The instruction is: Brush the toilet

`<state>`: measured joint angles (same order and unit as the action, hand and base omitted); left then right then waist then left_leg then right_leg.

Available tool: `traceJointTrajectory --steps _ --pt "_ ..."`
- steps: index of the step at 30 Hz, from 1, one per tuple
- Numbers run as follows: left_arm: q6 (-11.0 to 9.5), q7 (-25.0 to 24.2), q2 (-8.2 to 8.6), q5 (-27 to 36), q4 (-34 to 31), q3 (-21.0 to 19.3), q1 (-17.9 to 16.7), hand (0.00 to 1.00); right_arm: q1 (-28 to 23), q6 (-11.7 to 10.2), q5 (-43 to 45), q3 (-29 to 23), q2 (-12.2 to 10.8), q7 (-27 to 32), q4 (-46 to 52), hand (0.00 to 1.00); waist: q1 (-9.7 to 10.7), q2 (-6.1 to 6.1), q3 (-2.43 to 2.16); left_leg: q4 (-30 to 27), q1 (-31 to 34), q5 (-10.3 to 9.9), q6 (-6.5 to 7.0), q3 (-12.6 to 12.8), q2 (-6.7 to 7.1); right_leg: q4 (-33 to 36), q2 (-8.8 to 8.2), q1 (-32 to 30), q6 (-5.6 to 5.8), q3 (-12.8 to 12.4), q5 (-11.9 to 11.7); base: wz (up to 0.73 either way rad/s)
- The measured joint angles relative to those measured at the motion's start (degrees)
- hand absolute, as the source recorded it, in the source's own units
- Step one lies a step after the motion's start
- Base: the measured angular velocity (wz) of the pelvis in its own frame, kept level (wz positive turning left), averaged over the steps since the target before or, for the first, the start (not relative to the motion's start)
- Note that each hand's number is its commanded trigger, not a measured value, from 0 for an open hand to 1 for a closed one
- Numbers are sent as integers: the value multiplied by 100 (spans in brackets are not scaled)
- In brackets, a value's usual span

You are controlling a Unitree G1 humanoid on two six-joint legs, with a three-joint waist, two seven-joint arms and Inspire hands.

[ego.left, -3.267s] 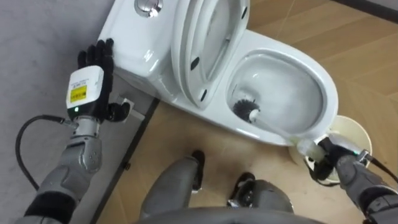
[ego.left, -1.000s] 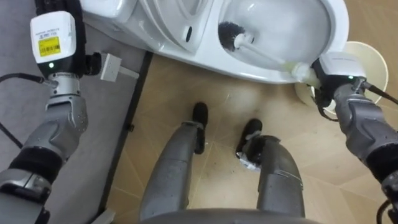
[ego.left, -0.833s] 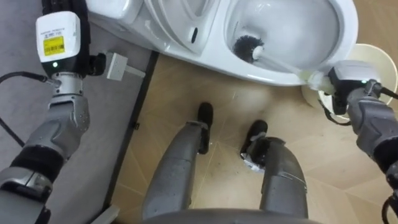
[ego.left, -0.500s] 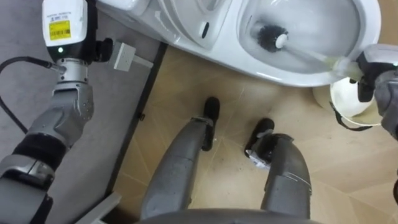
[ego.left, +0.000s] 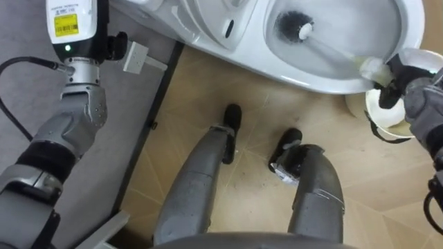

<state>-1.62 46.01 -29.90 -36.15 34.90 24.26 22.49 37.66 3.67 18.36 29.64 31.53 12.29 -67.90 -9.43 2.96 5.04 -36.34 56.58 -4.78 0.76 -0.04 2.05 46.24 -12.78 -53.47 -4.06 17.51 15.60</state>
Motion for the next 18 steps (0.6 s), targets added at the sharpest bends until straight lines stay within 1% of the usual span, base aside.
traceJointTrajectory --steps 2,3,7,10,12,14,16,17,18 --pt "36 39 -7 -62 -3 -29 31 0 98 16 31 -15 37 36 0 100 33 -71 5 -46 28 0 4 15 50 89 -24 -66 -2 -36 24 0" --pt "67 68 -7 -65 -2 -42 48 0 135 15 44 -14 38 50 0 100 78 -99 6 -50 31 0 4 2 50 89 -16 -63 -1 -38 24 3" --pt "125 65 -17 -66 -10 -59 52 0 177 5 263 -13 37 133 11 100 130 -162 -4 -134 31 -4 14 18 21 118 -15 -35 -1 -33 23 -3" --pt "149 17 -20 -69 -13 -79 55 0 175 5 367 9 14 215 45 100 122 -157 -6 -131 15 -11 26 44 8 125 -4 -15 -8 -19 14 -6" --pt "181 -70 -25 -68 -13 -80 55 0 133 16 411 9 -74 263 45 100 134 -147 -12 -115 -44 -10 27 22 2 87 0 74 -7 29 14 0" --pt "202 -152 -24 -107 -5 -79 51 0 69 17 481 8 -136 306 45 100 114 -133 -8 -109 -105 -11 24 -10 -33 8 36 182 10 91 11 0" --pt "247 -184 -22 -118 -3 -43 53 0 10 18 559 9 -183 319 45 100 113 -101 -10 -97 -149 -14 21 -56 -37 -52 72 262 19 117 8 2" --pt "262 -181 -22 -122 -6 -22 54 0 12 20 704 13 -179 320 45 100 104 -68 -1 -80 -150 -18 14 -61 -36 -72 81 264 31 114 1 0" --pt "272 -196 -14 -183 -2 -18 48 0 -5 46 1003 11 -167 323 52 100 74 -14 -4 -94 -147 -23 21 -60 -33 -76 76 264 34 116 -2 0"
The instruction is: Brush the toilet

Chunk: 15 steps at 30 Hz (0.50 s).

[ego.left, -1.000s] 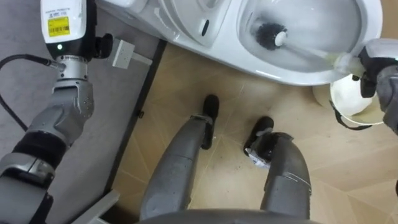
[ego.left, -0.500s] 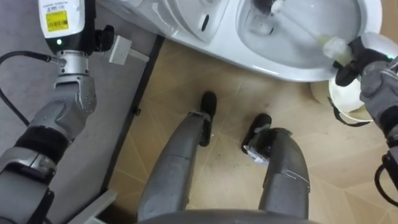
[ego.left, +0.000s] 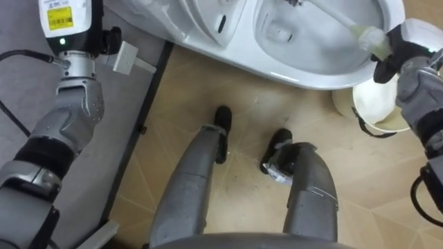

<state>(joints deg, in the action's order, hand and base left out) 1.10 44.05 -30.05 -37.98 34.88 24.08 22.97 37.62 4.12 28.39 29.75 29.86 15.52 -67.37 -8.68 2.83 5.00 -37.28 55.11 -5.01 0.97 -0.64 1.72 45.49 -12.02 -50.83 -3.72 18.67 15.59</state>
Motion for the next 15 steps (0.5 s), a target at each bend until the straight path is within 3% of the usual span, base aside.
traceJointTrajectory --steps 6,11,15 --pt "9 -137 8 -45 6 152 3 0 -143 295 1292 486 126 -44 45 100 -237 292 -12 -30 4 -35 8 32 -5 -3 2 -29 -15 -37 -1 -4" --pt "-47 -204 13 -28 3 156 -22 0 -361 351 1720 527 368 -79 406 100 -276 315 -22 14 -48 -54 -23 29 -14 -6 11 17 -50 -25 34 3" --pt "-83 -221 13 18 6 144 -81 0 -635 513 1937 527 403 -151 886 100 -276 364 -50 22 -106 -106 -60 -4 -107 -163 122 141 -57 6 30 -4"
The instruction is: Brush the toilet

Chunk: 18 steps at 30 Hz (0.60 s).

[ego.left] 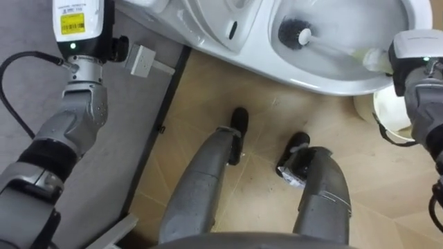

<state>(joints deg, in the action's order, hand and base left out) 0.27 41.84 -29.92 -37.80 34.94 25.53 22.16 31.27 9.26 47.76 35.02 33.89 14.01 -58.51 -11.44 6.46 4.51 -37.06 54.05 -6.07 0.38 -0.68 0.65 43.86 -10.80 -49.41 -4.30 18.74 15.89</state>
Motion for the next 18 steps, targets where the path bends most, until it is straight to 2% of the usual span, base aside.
traceJointTrajectory --steps 2,3,5,8,12,13,16,17,18 --pt "-50 15 0 -1 -2 -5 -57 0 -191 34 -1 -5 32 -47 260 100 3 6 -4 44 -51 -3 -5 1 -8 -50 30 53 0 10 0 -2" --pt "-91 17 0 5 -18 -36 -145 0 -321 45 -1 -14 43 -60 415 100 4 42 -30 49 -62 -15 -9 5 -49 -138 96 94 8 -1 -25 -8" --pt "-121 33 -2 34 -45 -100 -274 0 -449 86 -1 -23 40 -92 580 100 20 62 -47 47 -80 -45 -9 35 -105 -220 147 130 -3 0 -62 -15" --pt "-166 63 -4 236 -73 -107 -333 0 -557 140 -15 -33 80 -107 746 100 47 70 -57 46 -80 -66 -15 47 -129 -244 170 133 -7 -4 -64 -5" --pt "-204 92 -15 335 -43 -57 -272 0 -420 125 -125 54 141 -104 641 100 18 70 -59 34 -77 -68 -18 47 -134 -225 160 133 -14 -3 -65 0" --pt "-205 81 -15 350 -39 -44 -254 0 -250 50 -295 164 152 -85 412 100 19 56 -58 48 -83 -66 -16 51 -123 -205 117 132 -16 1 -67 0" --pt "-183 39 -89 434 -146 32 -169 0 116 -215 -1159 245 177 -14 -79 100 20 -39 -55 55 -30 -60 -7 77 -85 -111 76 31 -12 -38 -54 0" --pt "-180 45 -121 436 -142 33 -130 0 264 -337 -1559 209 158 58 -241 100 41 -115 -55 63 5 -46 11 135 -74 -35 53 -49 -1 -93 -39 0" --pt "-178 61 -184 425 -143 1 -103 0 391 -431 -1893 81 109 133 -327 100 75 -255 -57 87 24 -20 23 204 -23 81 -12 -156 -7 -148 -8 0"
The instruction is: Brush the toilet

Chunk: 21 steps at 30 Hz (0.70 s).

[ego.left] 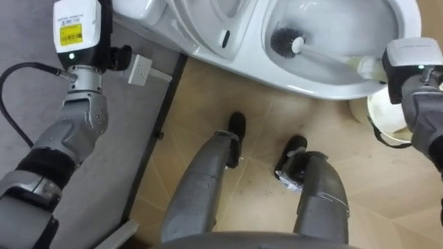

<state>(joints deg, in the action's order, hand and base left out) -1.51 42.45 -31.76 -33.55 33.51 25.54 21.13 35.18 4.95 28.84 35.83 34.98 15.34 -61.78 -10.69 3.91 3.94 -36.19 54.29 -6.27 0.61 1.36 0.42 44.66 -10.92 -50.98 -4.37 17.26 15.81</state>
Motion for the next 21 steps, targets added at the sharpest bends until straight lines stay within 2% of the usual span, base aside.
traceJointTrajectory --steps 2,3,4,6,8,14,16,18,19,21 --pt "14 95 -81 -88 -22 -59 -2 0 239 -4 -473 -263 -55 109 -108 100 118 -123 -1 -7 33 39 11 23 39 54 -52 -76 1 -33 8 3" --pt "58 162 -119 -112 -64 -72 0 0 378 -9 -657 -342 -54 156 -236 100 167 -236 1 -25 47 41 14 48 39 93 -79 -116 1 -72 8 0" --pt "89 200 -128 -136 -83 -73 2 0 431 -7 -710 -343 -46 160 -277 100 199 -289 4 -37 52 42 16 54 38 110 -84 -123 2 -79 9 0" --pt "222 354 -144 -318 -92 -122 14 0 460 -16 -910 -344 -41 175 -277 100 281 -479 -2 -56 53 48 20 37 36 116 -52 -118 16 -114 14 0" --pt "293 414 -143 -378 -92 -125 49 0 463 -16 -918 -348 -41 264 -277 100 323 -522 4 -62 77 52 28 21 36 116 -35 -118 36 -123 5 0" --pt "411 339 -142 -633 -89 -147 114 0 420 14 -733 -573 -135 335 -309 100 430 -511 9 -157 118 44 80 6 94 198 -112 -123 74 -81 -5 4" --pt "413 305 -142 -695 -83 -145 134 0 405 13 -600 -572 -136 336 -309 100 428 -472 33 -168 114 51 91 -13 118 210 -111 -107 88 -70 4 7" --pt "413 297 -135 -697 -86 -100 172 0 405 24 -558 -570 -136 342 -309 100 401 -344 102 -219 111 49 112 -38 114 200 -112 -54 97 -25 3 2" --pt "418 287 -134 -697 -89 -72 187 0 402 33 -533 -567 -140 342 -309 100 394 -310 114 -233 111 42 120 -39 112 203 -111 -49 103 -27 6 0" --pt "473 194 -56 -702 -81 -25 188 0 376 78 -308 -555 -178 338 -308 100 322 -123 115 -214 98 29 137 -41 127 172 -118 -30 145 -20 10 0"
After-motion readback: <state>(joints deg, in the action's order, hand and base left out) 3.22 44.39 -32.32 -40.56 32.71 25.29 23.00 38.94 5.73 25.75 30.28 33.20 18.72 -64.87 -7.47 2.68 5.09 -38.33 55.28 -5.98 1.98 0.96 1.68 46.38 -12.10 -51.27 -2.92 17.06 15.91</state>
